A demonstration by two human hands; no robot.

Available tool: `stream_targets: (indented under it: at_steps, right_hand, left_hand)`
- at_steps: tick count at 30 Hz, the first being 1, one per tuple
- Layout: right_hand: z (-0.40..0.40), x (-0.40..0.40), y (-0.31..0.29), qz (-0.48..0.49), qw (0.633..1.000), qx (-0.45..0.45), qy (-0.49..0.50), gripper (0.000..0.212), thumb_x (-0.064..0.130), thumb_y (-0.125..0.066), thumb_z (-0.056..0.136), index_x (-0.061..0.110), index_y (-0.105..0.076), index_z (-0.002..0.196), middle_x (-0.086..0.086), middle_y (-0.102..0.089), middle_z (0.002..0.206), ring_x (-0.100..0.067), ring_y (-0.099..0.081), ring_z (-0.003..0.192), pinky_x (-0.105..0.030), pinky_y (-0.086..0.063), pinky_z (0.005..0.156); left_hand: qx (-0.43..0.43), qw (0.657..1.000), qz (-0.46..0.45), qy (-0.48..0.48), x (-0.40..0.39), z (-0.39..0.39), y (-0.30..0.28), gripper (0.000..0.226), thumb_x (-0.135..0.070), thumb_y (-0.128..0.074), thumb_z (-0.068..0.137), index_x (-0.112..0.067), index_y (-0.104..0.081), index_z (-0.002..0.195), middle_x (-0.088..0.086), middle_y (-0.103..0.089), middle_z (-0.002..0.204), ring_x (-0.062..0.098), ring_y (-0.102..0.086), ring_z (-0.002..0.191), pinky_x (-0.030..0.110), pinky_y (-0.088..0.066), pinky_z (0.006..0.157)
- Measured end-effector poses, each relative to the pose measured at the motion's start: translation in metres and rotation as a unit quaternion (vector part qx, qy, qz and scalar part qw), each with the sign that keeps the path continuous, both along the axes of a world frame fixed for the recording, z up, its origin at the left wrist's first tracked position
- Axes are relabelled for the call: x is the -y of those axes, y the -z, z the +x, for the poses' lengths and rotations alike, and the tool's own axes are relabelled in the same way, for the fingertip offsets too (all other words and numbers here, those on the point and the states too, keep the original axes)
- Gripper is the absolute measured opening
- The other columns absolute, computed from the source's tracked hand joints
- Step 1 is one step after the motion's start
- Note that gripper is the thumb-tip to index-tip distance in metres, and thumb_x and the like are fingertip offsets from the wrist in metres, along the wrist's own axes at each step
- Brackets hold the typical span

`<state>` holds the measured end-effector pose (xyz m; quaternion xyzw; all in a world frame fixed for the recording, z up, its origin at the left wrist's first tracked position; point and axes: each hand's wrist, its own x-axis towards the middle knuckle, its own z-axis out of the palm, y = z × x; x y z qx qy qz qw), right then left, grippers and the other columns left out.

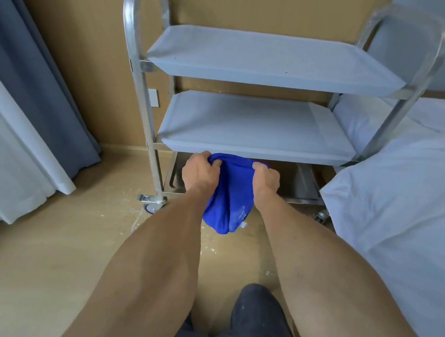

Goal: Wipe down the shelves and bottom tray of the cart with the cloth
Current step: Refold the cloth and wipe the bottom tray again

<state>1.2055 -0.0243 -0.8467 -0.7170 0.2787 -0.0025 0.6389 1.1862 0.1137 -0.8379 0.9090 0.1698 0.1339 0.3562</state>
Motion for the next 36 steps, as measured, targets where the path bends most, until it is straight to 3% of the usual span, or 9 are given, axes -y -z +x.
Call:
stream_targets:
  at_steps: [4, 10, 13, 15, 18, 22, 26, 31, 36]
  right_hand:
    - [-0.012, -0.006, 0.01, 0.224, 0.967, -0.027, -0.116, 0.056, 0.06, -0.075, 0.071, 0.02, -0.067, 0.108, -0.003, -0.075, 0.102, -0.025, -0.07, 0.092, -0.041, -0.055, 0.088]
    - [-0.033, -0.022, 0.036, 0.105, 0.961, -0.004, -0.254, 0.05, -0.003, -0.073, 0.068, 0.018, -0.053, 0.109, -0.003, -0.069, 0.102, -0.022, -0.068, 0.092, -0.038, -0.057, 0.081]
    - [-0.036, -0.023, 0.042, 0.122, 0.979, -0.006, -0.163, 0.02, -0.006, -0.057, 0.08, 0.013, -0.055, 0.084, -0.006, -0.063, 0.085, -0.022, -0.058, 0.074, -0.03, -0.048, 0.063]
    - [-0.041, -0.026, 0.048, 0.143, 0.981, -0.021, -0.131, 0.013, 0.002, -0.052, 0.088, 0.012, -0.056, 0.093, -0.01, -0.064, 0.094, -0.024, -0.059, 0.078, -0.033, -0.051, 0.067]
    - [-0.055, -0.029, 0.056, 0.106, 0.988, -0.005, -0.114, 0.015, 0.025, -0.051, 0.099, 0.014, -0.05, 0.108, -0.007, -0.062, 0.103, -0.021, -0.058, 0.081, -0.04, -0.053, 0.073]
    - [-0.073, -0.028, 0.052, 0.318, 0.944, -0.025, -0.082, 0.033, 0.033, -0.059, 0.097, 0.008, -0.063, 0.118, -0.015, -0.071, 0.114, -0.028, -0.07, 0.094, -0.039, -0.059, 0.082]
    - [-0.091, -0.022, 0.051, 0.387, 0.91, 0.024, -0.145, 0.044, 0.005, -0.074, 0.082, 0.001, -0.056, 0.122, -0.02, -0.069, 0.111, -0.034, -0.07, 0.099, -0.045, -0.058, 0.087]
    - [-0.12, -0.016, 0.062, 0.412, 0.902, 0.065, -0.111, 0.035, -0.008, -0.062, 0.087, 0.012, -0.054, 0.114, -0.012, -0.064, 0.104, -0.03, -0.065, 0.097, -0.046, -0.054, 0.098]
    - [-0.148, -0.005, 0.087, 0.354, 0.931, 0.059, -0.06, 0.042, -0.002, -0.059, 0.085, 0.015, -0.058, 0.123, -0.01, -0.064, 0.111, -0.031, -0.064, 0.104, -0.045, -0.051, 0.101]
  left_hand:
    - [0.017, 0.998, -0.062, -0.008, 0.003, 0.004, -0.01, 0.042, -0.039, -0.05, 0.093, -0.016, -0.048, 0.057, 0.004, -0.054, 0.094, 0.023, -0.052, 0.078, 0.035, -0.045, 0.072]
    - [-0.017, 0.987, -0.146, -0.062, 0.006, 0.005, -0.008, 0.044, -0.035, -0.055, 0.09, -0.013, -0.039, 0.056, -0.002, -0.04, 0.053, 0.016, -0.036, 0.048, 0.028, -0.027, 0.046]
    - [-0.064, 0.975, -0.208, -0.044, 0.005, 0.003, -0.006, 0.047, -0.039, -0.063, 0.084, -0.017, -0.034, 0.055, -0.004, -0.036, 0.051, 0.017, -0.034, 0.049, 0.026, -0.028, 0.049]
    - [-0.123, 0.959, -0.252, -0.044, 0.001, 0.003, -0.012, 0.038, -0.042, -0.069, 0.078, -0.016, -0.046, 0.064, -0.003, -0.048, 0.059, 0.017, -0.046, 0.055, 0.026, -0.036, 0.053]
    - [-0.209, 0.872, -0.438, -0.06, -0.008, -0.005, -0.01, 0.043, -0.038, -0.076, 0.066, -0.011, -0.064, 0.097, 0.006, -0.07, 0.094, 0.024, -0.067, 0.085, 0.034, -0.055, 0.077]
    - [-0.108, 0.755, -0.647, 0.003, -0.004, -0.054, 0.008, 0.031, -0.034, -0.065, 0.085, -0.003, -0.063, 0.09, 0.01, -0.066, 0.079, 0.027, -0.066, 0.076, 0.037, -0.054, 0.084]
    - [-0.082, 0.696, -0.71, -0.069, 0.018, -0.101, 0.056, 0.063, -0.062, -0.039, 0.093, -0.008, -0.071, 0.102, 0.016, -0.071, 0.109, 0.029, -0.07, 0.095, 0.038, -0.052, 0.087]
    - [-0.225, 0.745, -0.613, -0.133, 0.029, -0.147, 0.091, 0.073, -0.082, -0.023, 0.085, -0.032, -0.064, 0.119, -0.004, -0.069, 0.102, 0.017, -0.059, 0.101, 0.032, -0.043, 0.097]
    - [-0.153, 0.815, -0.528, -0.185, 0.021, -0.167, 0.128, 0.077, -0.085, -0.038, 0.07, -0.019, -0.069, 0.094, 0.001, -0.074, 0.092, 0.023, -0.068, 0.088, 0.044, -0.054, 0.091]
